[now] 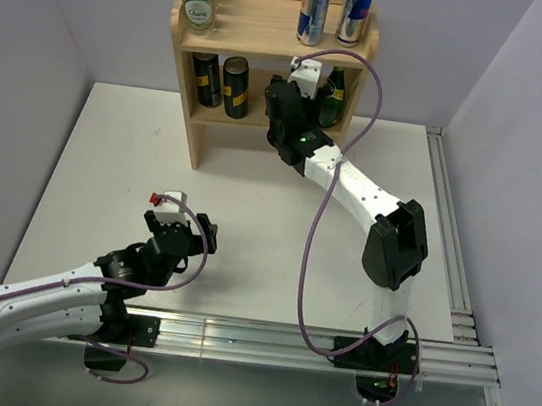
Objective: Place and organize the beverage onto the shelf
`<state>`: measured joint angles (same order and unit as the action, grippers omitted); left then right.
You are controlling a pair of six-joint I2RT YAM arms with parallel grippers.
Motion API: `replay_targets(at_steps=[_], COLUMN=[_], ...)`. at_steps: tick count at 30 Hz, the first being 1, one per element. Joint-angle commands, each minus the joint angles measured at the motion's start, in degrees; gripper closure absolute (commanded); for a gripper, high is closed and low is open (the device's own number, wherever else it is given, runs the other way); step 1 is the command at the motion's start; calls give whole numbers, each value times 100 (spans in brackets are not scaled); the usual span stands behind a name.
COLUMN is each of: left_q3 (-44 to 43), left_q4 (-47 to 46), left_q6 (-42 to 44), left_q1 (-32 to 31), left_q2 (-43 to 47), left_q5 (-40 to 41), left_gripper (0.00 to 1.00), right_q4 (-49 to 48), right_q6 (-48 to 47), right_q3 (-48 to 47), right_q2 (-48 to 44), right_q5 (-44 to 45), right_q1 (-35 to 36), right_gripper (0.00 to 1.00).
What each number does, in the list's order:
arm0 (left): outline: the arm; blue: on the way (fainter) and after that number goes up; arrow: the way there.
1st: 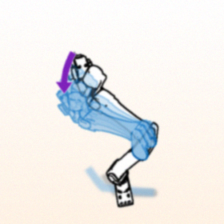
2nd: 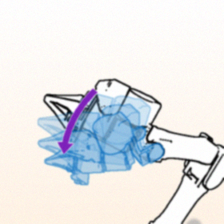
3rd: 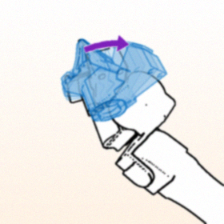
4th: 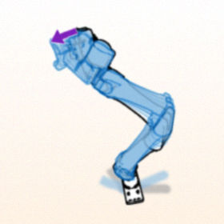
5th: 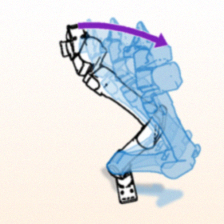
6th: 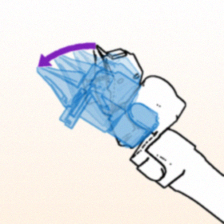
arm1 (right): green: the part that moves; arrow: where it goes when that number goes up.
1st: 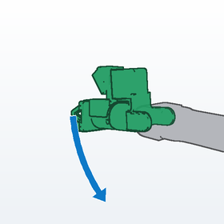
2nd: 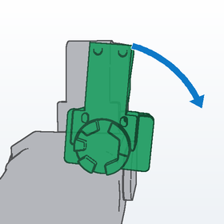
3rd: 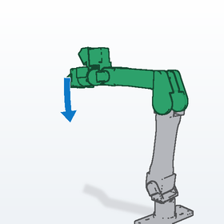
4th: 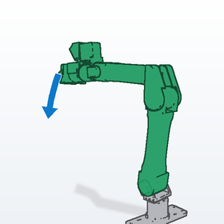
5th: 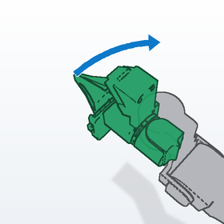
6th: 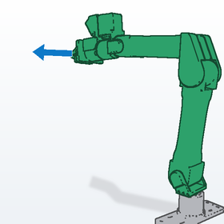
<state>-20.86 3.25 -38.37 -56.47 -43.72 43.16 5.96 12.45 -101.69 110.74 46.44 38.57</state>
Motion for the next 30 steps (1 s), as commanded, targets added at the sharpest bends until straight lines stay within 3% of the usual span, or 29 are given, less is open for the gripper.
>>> replay_targets(at_steps=[1, 8, 14, 17, 18, 19, 24, 30], left_q3=[3, 12, 12, 12, 21, 21, 21, 21], left_q4=[-210, -219, -210, -210, -210, -219, -210, -219], left_q6=[58, 67, 66, 66, 75, 75, 66, 75], left_q1=[-22, -22, -22, -22, -22, -22, -22, -22], left_q2=[22, 39, 57, 57, 57, 57, 66, 57], left_q5=[-53, -71, -79, -79, -79, -79, -79, -79], left_gripper=[1, 1, 1, 1, 1, 1, 1, 1], right_q4=[-789, -1140, -789, -719, -736, -736, -640, -473], right_q6=[135, 223, 477, 513, 513, 513, 618, 750], right_q3=[-343, -79, -342, -317, -290, -273, -264, -158], right_q2=[27, 88, 334, 343, 334, 326, 343, 282], right_q5=[497, 823, 1025, 1096, 1113, 1122, 1113, 1069], right_q1=[-218, -218, -218, -218, -209, -209, -218, -209], right_gripper=[100, 100, 100, 75, 51, 43, 20, 4])
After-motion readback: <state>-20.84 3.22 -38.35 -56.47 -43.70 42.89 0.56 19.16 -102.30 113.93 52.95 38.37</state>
